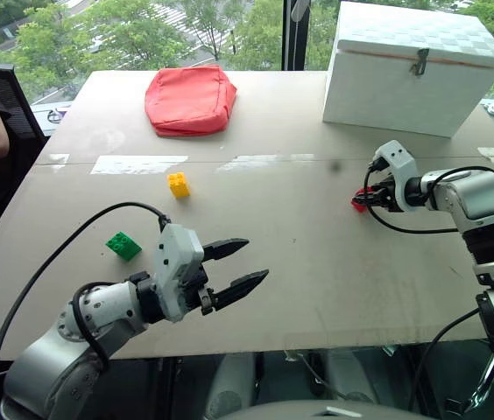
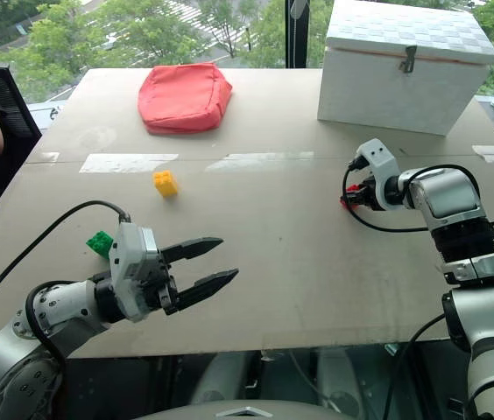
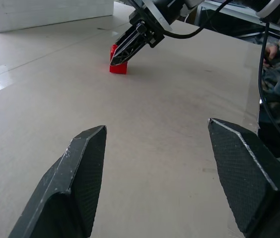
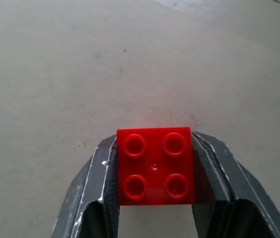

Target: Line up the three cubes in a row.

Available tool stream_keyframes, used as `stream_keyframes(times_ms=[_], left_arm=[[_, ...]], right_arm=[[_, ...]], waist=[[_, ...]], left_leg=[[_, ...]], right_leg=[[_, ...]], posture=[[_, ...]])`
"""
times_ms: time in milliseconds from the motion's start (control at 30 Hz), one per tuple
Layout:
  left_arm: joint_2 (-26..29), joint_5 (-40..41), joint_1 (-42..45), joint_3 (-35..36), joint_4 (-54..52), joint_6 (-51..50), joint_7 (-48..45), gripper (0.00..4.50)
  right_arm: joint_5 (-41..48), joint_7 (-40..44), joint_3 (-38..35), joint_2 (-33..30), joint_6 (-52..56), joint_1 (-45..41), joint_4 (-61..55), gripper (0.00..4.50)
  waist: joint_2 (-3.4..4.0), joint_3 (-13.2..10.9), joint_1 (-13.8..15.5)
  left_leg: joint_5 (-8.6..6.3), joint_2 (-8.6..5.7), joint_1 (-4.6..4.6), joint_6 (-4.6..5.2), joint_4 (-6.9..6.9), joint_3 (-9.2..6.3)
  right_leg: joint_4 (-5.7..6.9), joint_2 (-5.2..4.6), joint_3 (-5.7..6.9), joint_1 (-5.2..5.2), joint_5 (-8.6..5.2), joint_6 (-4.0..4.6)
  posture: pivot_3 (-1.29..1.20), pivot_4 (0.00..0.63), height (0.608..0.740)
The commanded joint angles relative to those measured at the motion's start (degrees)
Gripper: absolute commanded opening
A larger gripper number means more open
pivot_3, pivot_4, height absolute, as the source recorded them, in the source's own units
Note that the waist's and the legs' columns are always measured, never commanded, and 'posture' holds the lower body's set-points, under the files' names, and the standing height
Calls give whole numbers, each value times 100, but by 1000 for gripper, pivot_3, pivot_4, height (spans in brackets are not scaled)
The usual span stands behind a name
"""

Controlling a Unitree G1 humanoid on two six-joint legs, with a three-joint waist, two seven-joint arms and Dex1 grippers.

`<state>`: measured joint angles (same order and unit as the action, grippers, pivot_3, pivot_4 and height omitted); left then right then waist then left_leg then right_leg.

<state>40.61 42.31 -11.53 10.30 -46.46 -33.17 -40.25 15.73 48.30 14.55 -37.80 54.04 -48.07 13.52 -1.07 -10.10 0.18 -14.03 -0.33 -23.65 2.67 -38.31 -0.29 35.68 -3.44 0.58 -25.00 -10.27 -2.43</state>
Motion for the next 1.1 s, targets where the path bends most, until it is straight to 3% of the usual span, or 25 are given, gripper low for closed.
stream_keyframes(times_ms=[33,233,367,567,867,900,933,967,1100], left_arm=[[-1,-26,-211,131,-13,241,-168,3312],[83,-56,-456,290,126,377,-385,3312],[115,-23,-587,436,41,360,-353,3312],[87,-11,-1024,823,-13,478,-417,3312],[99,154,-1452,1180,-419,401,-273,3312],[115,192,-1450,1218,-443,371,-247,3312],[136,230,-1433,1248,-451,341,-228,3312],[155,266,-1431,1281,-464,315,-211,3312],[221,358,-1462,1462,-398,205,-163,3312]], right_arm=[[-154,1073,506,-186,-1097,-61,-710,1326],[-1009,2005,1319,344,-3323,-628,616,1326],[-1367,2316,1423,741,-4313,-1052,1655,1326],[-1598,2783,1340,1147,-4703,-1484,2608,1326],[-1778,3004,1222,1490,-4782,-1551,2963,1326],[-1793,3009,1207,1514,-4799,-1549,3017,1826],[-1804,3019,1194,1530,-4809,-1551,3066,1826],[-1819,3047,1183,1537,-4834,-1542,3092,2487],[-1847,3015,1077,1522,-4836,-1513,3014,4101]], waist=[[1,0,-40],[0,-1,-116],[2,-2,-107],[4,-3,-89],[5,-3,-105],[5,-3,-103],[5,-3,-104],[5,-3,-105],[6,-4,-108]], left_leg=[[0,0,0,0,1,-1],[0,4,8,0,-1,4],[1,5,9,-2,-2,3],[0,5,4,-5,3,-4],[2,5,5,-8,5,-1],[2,5,6,-9,5,-2],[2,5,6,-9,5,-2],[4,5,7,-11,5,-3],[4,5,7,-13,5,-3]], right_leg=[[0,0,0,0,1,-1],[1,4,-1,3,-2,-2],[3,6,-2,3,1,2],[0,5,0,0,3,5],[5,2,-1,-5,2,8],[6,2,-2,-5,2,8],[7,2,-2,-5,2,8],[9,3,-1,-5,2,8],[11,4,-1,-6,2,9]], posture=[[0,150,740],[0,150,740],[0,150,740],[0,150,740],[0,150,740],[0,150,740],[0,150,740],[0,150,740],[0,150,740]])
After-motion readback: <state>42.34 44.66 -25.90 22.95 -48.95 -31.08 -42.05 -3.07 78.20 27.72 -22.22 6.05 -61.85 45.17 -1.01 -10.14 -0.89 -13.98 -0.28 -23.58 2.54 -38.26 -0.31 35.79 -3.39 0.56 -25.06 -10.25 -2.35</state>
